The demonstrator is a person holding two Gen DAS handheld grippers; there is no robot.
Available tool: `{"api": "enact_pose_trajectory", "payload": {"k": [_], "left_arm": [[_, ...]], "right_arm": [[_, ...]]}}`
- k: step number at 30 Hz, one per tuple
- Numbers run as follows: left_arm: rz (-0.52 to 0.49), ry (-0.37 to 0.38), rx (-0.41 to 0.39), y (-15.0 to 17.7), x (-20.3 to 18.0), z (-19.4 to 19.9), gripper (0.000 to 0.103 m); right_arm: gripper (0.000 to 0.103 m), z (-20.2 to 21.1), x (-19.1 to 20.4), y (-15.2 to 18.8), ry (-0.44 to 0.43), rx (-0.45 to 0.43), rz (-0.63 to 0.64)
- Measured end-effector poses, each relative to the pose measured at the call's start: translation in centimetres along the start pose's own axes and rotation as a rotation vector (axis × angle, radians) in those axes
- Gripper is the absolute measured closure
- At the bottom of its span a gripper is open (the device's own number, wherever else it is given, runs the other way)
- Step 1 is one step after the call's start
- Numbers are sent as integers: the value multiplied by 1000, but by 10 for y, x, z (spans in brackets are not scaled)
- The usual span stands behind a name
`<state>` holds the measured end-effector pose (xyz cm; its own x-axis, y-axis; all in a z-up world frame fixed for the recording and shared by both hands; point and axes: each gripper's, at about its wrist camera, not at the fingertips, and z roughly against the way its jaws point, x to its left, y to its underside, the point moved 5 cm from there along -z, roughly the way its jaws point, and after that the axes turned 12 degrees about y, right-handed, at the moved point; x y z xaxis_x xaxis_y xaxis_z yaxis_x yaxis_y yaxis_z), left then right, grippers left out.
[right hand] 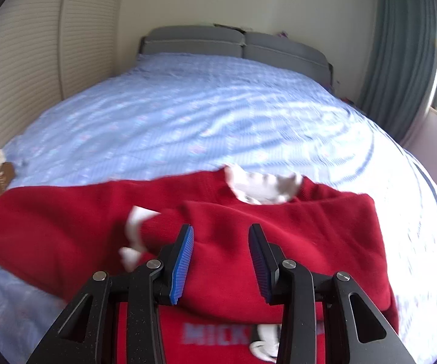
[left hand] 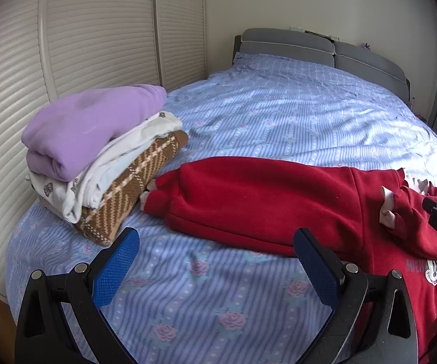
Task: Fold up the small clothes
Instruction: 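Carry the sleeve across the sweatshirt body with the right gripper and release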
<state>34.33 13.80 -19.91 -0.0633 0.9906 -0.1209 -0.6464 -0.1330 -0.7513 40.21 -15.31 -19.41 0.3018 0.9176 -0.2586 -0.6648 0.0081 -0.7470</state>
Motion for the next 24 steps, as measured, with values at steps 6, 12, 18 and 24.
{"api": "enact_pose_trajectory", "payload": {"k": [6, 12, 18, 24], "left_arm": [[-41, 10, 16, 6, -25, -4, 0], [-49, 37, 18, 10, -37, -6, 0], [18, 74, -1, 8, -4, -14, 0], [188, 127, -17, -1, 67, -31, 4]], "right_arm": [[65, -41, -27, 31, 25, 189, 1], [64, -23, -36, 35, -33, 156, -2], [46, 25, -32, 28, -88, 48, -41], [40, 80, 29, 13, -181, -62, -28]]}}
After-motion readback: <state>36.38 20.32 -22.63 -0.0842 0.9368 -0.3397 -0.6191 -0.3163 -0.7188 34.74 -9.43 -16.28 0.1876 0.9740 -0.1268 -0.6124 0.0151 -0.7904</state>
